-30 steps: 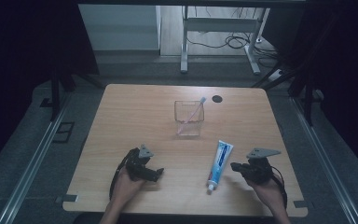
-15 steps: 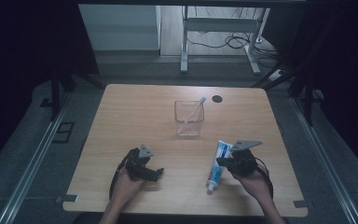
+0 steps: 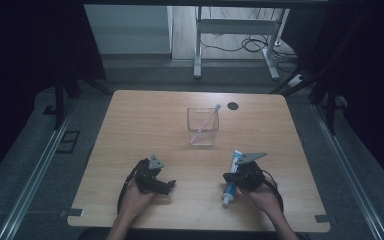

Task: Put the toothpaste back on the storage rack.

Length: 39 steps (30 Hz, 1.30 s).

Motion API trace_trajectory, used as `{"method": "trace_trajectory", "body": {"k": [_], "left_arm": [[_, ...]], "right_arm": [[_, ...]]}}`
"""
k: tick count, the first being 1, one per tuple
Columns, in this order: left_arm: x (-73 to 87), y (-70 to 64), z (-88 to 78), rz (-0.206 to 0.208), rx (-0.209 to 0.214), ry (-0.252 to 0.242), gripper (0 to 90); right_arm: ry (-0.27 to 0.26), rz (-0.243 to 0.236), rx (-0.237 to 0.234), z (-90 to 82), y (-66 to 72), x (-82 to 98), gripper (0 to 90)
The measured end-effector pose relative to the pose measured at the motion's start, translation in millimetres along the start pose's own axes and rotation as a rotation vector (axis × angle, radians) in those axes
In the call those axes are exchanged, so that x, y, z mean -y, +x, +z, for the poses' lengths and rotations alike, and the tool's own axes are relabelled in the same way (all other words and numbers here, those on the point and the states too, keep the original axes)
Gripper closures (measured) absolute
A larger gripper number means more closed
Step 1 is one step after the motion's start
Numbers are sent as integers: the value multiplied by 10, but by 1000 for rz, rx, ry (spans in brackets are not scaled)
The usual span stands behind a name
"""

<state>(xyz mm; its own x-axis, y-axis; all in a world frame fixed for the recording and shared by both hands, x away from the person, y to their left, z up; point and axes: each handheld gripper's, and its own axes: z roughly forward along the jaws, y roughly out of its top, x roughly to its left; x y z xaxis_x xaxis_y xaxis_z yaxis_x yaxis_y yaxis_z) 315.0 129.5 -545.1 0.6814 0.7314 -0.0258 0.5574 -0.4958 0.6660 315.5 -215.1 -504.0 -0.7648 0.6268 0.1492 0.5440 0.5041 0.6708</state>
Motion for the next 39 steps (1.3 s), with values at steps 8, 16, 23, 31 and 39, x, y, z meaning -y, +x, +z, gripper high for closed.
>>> {"method": "trace_trajectory", "body": {"k": [8,16,23,31,39], "left_arm": [[0,0,0,0,0,0,17],[0,0,0,0,0,0,17],[0,0,0,0,0,0,17],[0,-1,1,0,0,-1,17],[0,-1,1,0,0,-1,17]], "right_arm": [[7,10,-10,1,-15,34,883],[8,16,-22,-9,-19,68,893],[17,19,-32,-63,-3,129,888],[33,15,-23,-153,38,215,876],[54,14,-5,-250,35,294,859]]}}
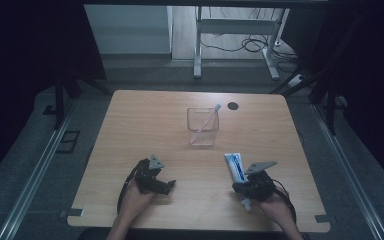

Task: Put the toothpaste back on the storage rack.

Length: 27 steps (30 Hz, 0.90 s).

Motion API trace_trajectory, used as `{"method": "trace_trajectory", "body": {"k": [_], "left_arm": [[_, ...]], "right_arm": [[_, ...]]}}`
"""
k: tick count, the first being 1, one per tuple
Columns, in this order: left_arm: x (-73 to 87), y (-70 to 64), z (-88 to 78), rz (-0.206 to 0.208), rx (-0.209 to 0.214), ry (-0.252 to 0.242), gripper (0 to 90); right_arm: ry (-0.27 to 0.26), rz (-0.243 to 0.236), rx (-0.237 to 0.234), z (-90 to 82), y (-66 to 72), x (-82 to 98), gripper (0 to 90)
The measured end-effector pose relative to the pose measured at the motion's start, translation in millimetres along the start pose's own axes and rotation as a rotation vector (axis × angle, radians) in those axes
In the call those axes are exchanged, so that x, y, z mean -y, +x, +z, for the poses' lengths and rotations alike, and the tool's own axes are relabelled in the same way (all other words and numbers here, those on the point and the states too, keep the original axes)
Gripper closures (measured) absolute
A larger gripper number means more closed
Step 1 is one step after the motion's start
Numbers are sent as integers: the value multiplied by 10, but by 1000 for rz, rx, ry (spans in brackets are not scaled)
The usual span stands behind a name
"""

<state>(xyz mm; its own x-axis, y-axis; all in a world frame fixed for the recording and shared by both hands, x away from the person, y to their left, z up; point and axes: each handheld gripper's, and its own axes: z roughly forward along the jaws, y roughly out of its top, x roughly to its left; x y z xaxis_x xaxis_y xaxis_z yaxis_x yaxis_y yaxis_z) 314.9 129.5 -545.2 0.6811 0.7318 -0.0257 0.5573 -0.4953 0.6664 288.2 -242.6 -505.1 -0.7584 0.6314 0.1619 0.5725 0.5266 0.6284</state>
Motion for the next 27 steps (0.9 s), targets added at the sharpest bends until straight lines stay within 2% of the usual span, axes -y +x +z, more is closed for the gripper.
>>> {"method": "trace_trajectory", "body": {"k": [16,27], "left_arm": [[0,0,0,0,0,0,17],[0,-1,0,-2,0,0,17]], "right_arm": [[28,-4,41,-124,-92,108,839],[48,26,81,-188,-244,202,834]]}}
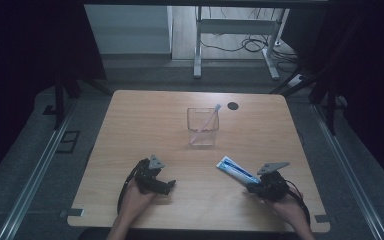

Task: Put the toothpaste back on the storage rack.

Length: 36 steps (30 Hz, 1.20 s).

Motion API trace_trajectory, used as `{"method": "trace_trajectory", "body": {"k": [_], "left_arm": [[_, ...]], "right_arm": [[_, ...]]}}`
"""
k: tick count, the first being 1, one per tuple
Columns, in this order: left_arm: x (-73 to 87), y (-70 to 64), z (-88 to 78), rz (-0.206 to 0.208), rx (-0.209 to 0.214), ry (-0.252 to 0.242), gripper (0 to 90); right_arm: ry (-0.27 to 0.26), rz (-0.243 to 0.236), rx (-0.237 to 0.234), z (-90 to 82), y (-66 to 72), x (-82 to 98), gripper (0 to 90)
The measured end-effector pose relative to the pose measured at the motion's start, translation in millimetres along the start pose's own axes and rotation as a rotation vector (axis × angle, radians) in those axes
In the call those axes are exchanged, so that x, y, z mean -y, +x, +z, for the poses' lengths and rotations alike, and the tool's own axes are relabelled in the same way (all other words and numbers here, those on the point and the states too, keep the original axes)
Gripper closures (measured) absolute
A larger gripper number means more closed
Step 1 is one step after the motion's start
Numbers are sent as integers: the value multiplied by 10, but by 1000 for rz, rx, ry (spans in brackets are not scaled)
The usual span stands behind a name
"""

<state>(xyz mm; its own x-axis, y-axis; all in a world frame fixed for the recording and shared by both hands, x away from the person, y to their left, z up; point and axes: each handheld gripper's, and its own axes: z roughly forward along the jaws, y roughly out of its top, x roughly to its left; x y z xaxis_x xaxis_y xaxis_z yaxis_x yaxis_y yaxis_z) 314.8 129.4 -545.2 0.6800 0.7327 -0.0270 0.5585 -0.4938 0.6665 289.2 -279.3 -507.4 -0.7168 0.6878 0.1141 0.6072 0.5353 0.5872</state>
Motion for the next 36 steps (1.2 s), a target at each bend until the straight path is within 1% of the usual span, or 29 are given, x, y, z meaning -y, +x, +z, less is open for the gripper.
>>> {"method": "trace_trajectory", "body": {"k": [4,7,11,12,13,14,15,16,18,19,20,21,23,24,25,26,27,28,29,30,31,33,34,35,36], "left_arm": [[0,0,0,0,0,0,18],[0,0,0,0,0,0,18],[0,-1,1,-1,0,-1,18],[0,-1,1,-1,0,-1,17],[0,0,0,0,0,0,17],[0,0,0,0,0,0,17],[0,0,0,0,0,0,17],[0,0,0,0,0,0,17],[0,0,0,0,0,0,17],[0,0,0,0,0,0,17],[0,0,0,0,0,0,17],[0,0,0,0,0,0,17],[0,-1,1,-2,-1,-1,17],[0,-1,1,-2,-1,-1,17],[0,-1,1,-2,0,-1,18],[0,0,-1,0,0,1,18],[-1,1,-2,1,0,3,17],[-1,1,-2,1,0,3,17],[-1,1,-2,1,0,3,17],[-1,1,-2,1,0,3,17],[-1,1,-2,1,0,3,17],[-1,1,-2,1,0,3,17],[-1,1,-2,1,0,3,18],[-1,1,-2,0,0,3,17],[-1,1,-2,0,0,2,17]], "right_arm": [[13,-10,-2,-20,-1,-10,805],[12,-16,-3,-42,3,-35,785],[23,-37,18,-135,8,-119,697],[23,-37,18,-135,8,-119,697],[30,-45,26,-178,-4,-164,648],[30,-45,26,-178,-4,-164,648],[32,-47,28,-188,-10,-180,627],[48,-56,38,-216,-23,-231,590],[61,-62,48,-227,-41,-276,557],[61,-62,48,-227,-41,-276,557],[80,-71,53,-228,-66,-336,531],[80,-71,53,-228,-66,-336,531],[113,-78,56,-200,-92,-405,496],[113,-78,56,-200,-92,-405,496],[141,-84,57,-167,-109,-450,479],[141,-84,57,-167,-109,-450,461],[175,-92,51,-135,-121,-490,438],[190,-95,46,-115,-127,-508,431],[207,-95,46,-95,-127,-525,427],[207,-95,46,-95,-127,-525,427],[246,-109,49,-44,-129,-558,427],[275,-117,57,0,-131,-578,429],[275,-117,57,0,-131,-578,429],[306,-119,54,50,-132,-596,438],[317,-124,53,75,-132,-604,443]]}}
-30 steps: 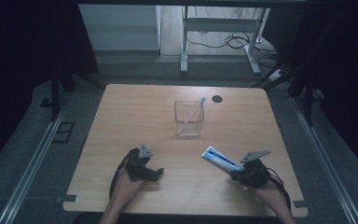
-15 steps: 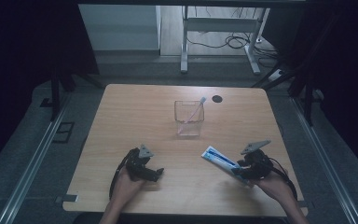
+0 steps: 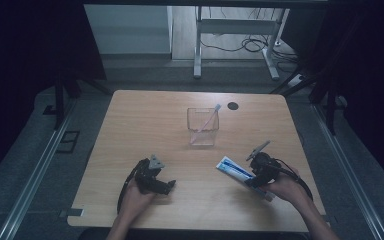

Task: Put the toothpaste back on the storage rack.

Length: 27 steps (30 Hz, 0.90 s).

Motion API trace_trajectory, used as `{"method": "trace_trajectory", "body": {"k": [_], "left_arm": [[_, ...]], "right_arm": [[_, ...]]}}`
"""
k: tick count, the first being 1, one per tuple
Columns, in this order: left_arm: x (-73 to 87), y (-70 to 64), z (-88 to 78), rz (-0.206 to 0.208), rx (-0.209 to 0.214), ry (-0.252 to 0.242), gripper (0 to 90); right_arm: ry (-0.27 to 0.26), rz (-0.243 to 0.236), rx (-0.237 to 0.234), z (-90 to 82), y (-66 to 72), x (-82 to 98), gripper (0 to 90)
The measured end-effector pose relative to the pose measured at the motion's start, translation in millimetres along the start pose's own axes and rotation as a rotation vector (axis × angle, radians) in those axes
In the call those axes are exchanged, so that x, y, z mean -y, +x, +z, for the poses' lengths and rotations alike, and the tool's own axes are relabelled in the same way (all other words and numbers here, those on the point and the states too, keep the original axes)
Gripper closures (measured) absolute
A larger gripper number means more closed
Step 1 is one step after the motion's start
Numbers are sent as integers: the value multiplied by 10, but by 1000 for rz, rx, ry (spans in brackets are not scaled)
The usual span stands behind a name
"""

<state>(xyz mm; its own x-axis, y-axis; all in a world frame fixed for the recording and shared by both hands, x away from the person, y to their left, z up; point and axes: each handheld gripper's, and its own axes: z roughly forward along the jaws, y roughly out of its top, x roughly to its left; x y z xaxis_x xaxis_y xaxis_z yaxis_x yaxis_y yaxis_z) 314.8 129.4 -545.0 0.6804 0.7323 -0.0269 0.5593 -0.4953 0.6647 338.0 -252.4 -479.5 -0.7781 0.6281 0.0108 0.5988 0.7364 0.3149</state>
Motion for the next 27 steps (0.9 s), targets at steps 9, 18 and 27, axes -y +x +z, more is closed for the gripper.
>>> {"method": "trace_trajectory", "body": {"k": [9,18,27], "left_arm": [[0,0,0,0,0,0,17],[0,0,0,0,0,0,17],[0,-1,0,0,0,0,17]], "right_arm": [[91,-26,16,149,5,-163,478],[176,-29,14,290,-11,-307,509],[163,26,-21,221,-74,-308,698]]}}
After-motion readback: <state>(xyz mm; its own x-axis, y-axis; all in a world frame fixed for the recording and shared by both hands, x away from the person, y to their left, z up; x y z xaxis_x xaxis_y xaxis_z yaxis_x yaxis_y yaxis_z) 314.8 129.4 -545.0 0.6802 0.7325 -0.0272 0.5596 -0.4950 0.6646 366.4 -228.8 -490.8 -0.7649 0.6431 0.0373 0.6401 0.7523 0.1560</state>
